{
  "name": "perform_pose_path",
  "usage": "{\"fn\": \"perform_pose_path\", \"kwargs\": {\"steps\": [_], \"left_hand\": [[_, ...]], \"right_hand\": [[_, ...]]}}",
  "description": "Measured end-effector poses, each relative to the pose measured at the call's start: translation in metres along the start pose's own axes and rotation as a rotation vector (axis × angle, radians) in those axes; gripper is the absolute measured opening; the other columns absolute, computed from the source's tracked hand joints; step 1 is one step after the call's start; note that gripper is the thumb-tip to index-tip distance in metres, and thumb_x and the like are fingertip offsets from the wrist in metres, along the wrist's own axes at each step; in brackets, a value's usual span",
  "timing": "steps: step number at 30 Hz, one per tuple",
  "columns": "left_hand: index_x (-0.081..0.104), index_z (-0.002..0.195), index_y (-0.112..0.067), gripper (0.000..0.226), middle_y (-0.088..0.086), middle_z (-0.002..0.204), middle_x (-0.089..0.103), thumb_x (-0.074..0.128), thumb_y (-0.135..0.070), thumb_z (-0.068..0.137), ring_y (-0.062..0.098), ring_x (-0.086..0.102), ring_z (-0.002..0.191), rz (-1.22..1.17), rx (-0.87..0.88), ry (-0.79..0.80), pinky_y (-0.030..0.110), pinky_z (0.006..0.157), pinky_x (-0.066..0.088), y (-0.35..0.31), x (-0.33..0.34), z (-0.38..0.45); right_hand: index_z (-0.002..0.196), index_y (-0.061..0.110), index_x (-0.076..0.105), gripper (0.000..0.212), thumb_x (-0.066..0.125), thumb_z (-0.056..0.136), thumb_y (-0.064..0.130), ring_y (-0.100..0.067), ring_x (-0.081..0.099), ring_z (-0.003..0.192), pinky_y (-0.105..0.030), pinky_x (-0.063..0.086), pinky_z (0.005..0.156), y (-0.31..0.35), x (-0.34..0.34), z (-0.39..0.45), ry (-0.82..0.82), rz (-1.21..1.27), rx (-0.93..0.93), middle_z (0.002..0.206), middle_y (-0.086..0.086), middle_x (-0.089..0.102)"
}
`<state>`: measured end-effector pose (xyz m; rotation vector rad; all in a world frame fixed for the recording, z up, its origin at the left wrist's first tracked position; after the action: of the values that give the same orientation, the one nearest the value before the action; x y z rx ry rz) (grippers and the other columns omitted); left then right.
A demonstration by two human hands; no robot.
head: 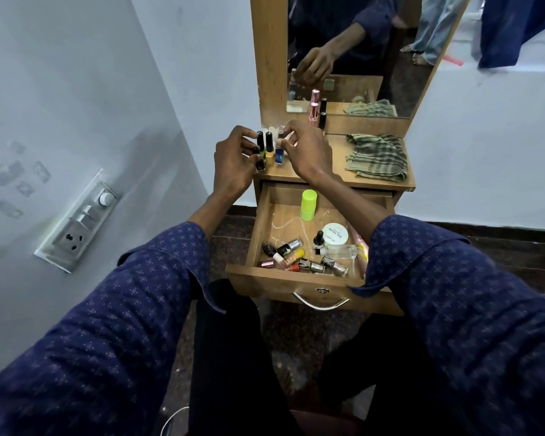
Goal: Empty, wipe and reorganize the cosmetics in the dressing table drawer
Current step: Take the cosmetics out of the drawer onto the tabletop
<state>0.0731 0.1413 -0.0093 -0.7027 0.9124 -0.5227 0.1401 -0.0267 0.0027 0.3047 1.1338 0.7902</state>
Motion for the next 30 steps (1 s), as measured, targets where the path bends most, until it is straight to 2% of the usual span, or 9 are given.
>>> {"fn": "perform_pose_path", "kwargs": {"steps": [6,11,14,21,24,26,28,30], "left_hand": [[0.066,0.115,-0.018,0.038,-0.003,0.102,0.075,0.078,0.001,0.085,0.009,0.071,0.092,0.035,0.044,0.012,0.019,0.078,0.059,0.004,0.008,0.006],[0.069,0.109,-0.017,0.032,-0.006,0.104,0.074,0.076,0.001,0.084,0.008,0.069,0.091,0.042,0.077,0.005,0.017,0.078,0.056,0.005,0.012,0.008],[0.068,0.107,-0.019,0.032,-0.008,0.105,0.072,0.077,-0.001,0.083,0.007,0.068,0.09,0.049,0.071,0.008,0.021,0.077,0.058,0.008,0.013,0.009],[0.06,0.124,-0.023,0.049,-0.007,0.121,0.061,0.08,-0.007,0.081,0.007,0.062,0.096,0.083,0.087,-0.003,0.028,0.078,0.058,0.008,0.01,0.002],[0.057,0.125,-0.025,0.05,-0.007,0.122,0.054,0.078,-0.012,0.083,0.008,0.059,0.1,0.133,0.095,-0.044,0.04,0.089,0.056,0.008,0.008,-0.008],[0.057,0.123,-0.025,0.042,-0.005,0.118,0.054,0.074,-0.014,0.086,0.013,0.058,0.1,0.147,0.136,-0.063,0.046,0.089,0.054,0.003,0.01,-0.02],[0.058,0.12,-0.024,0.033,-0.005,0.113,0.056,0.071,-0.017,0.091,0.015,0.06,0.097,0.148,0.193,-0.007,0.046,0.087,0.053,-0.002,0.016,-0.037],[0.06,0.116,-0.023,0.026,-0.005,0.111,0.062,0.072,-0.019,0.093,0.014,0.062,0.093,0.145,0.232,0.109,0.043,0.085,0.054,-0.002,0.024,-0.057]], "right_hand": [[0.105,0.024,0.073,0.011,0.074,0.095,0.03,-0.021,0.068,0.094,-0.04,0.059,0.076,-0.001,0.01,0.008,0.02,-0.013,0.022,0.099,0.002,0.075],[0.108,0.024,0.074,0.015,0.075,0.095,0.03,-0.021,0.069,0.093,-0.037,0.058,0.075,-0.003,0.014,0.01,0.01,-0.029,0.025,0.096,0.002,0.077],[0.107,0.025,0.073,0.016,0.077,0.093,0.029,-0.02,0.07,0.09,-0.038,0.059,0.073,-0.001,0.016,0.008,0.018,-0.014,0.032,0.093,0.003,0.076],[0.112,0.022,0.068,0.023,0.079,0.091,0.021,-0.018,0.066,0.088,-0.031,0.048,0.068,-0.008,0.015,0.001,0.068,-0.001,0.038,0.089,0.006,0.073],[0.112,0.021,0.062,0.028,0.079,0.09,0.018,-0.018,0.063,0.09,-0.033,0.049,0.068,-0.009,0.008,-0.007,0.055,0.015,0.024,0.095,0.004,0.068],[0.11,0.02,0.058,0.029,0.078,0.089,0.017,-0.016,0.061,0.086,-0.033,0.049,0.065,-0.009,0.001,-0.014,0.038,0.042,0.012,0.098,0.003,0.064],[0.109,0.02,0.057,0.029,0.078,0.09,0.016,-0.012,0.059,0.084,-0.029,0.047,0.064,-0.009,-0.004,-0.026,0.036,0.064,-0.006,0.097,0.004,0.063],[0.106,0.021,0.058,0.027,0.078,0.089,0.014,-0.012,0.06,0.084,-0.03,0.05,0.066,-0.01,-0.005,-0.042,0.068,0.051,-0.042,0.095,0.006,0.063]]}}
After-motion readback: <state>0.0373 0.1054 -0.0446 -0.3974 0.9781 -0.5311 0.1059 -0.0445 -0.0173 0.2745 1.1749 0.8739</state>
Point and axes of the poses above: each hand's wrist, its own z-axis towards the middle knuckle, its own x-axis out of the palm, y = z × x, the point moved 5 cm from there along z, towards the middle knuckle
